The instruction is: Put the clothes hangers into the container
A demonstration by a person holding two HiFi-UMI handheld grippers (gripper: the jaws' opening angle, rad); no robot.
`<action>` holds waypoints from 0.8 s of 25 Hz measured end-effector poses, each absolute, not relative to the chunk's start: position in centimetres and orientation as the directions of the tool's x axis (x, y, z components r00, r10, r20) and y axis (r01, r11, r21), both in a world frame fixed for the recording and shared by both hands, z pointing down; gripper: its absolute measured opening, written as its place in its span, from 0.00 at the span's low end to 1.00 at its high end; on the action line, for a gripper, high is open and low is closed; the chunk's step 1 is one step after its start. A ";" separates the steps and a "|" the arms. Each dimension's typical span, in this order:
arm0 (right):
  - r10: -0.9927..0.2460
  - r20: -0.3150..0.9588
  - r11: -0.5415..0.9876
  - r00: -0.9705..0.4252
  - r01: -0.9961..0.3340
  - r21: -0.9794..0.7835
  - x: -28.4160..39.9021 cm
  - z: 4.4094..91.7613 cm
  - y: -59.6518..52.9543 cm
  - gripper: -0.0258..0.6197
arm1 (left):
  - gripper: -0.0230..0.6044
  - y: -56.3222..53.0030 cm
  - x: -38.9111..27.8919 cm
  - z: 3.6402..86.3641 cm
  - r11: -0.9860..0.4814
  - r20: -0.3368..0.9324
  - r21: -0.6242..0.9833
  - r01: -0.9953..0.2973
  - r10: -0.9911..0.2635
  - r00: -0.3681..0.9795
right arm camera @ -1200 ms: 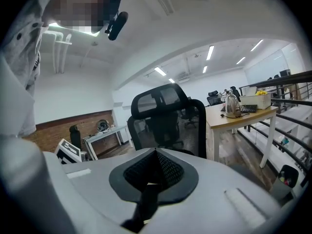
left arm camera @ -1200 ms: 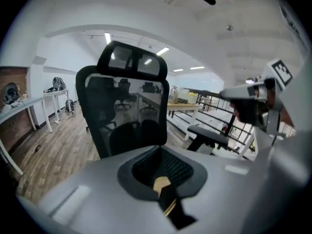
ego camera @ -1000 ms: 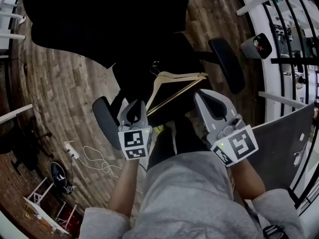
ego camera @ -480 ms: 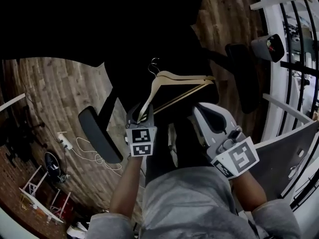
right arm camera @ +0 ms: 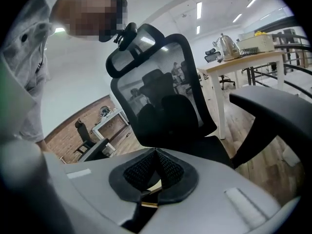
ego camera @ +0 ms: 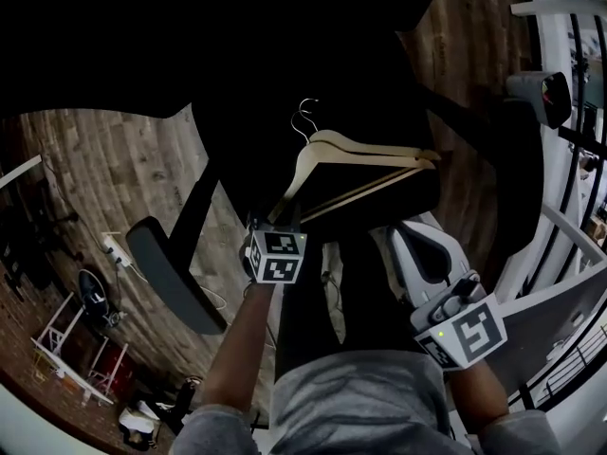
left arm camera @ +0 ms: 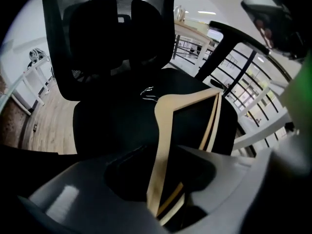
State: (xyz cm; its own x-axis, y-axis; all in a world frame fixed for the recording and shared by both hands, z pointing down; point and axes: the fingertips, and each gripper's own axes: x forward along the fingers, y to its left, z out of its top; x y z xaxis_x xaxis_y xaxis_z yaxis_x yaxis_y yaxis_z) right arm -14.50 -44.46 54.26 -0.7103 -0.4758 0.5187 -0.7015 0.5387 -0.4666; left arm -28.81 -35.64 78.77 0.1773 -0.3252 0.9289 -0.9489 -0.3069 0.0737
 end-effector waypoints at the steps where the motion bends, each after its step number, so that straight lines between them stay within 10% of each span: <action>1: -0.473 0.519 0.531 -0.712 -0.701 -0.477 -14.7 54.6 -44.6 0.04 | 0.29 -35.6 -29.0 79.3 -0.307 0.932 0.074 -0.949 -0.317 0.176; 20: -0.474 0.531 0.450 -0.703 -0.711 -0.540 -14.2 58.1 -44.8 0.04 | 0.32 -36.1 -28.1 83.6 -0.362 0.965 0.041 -0.931 -0.227 0.130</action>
State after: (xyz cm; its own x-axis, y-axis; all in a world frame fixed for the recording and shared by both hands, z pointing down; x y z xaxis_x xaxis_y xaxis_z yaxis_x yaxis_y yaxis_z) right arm -14.17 -44.81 58.11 -0.7026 -0.4742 0.5306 -0.7114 0.4502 -0.5397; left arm -28.07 -36.07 83.62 0.1302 -0.2268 0.9652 -0.9315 -0.3616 0.0407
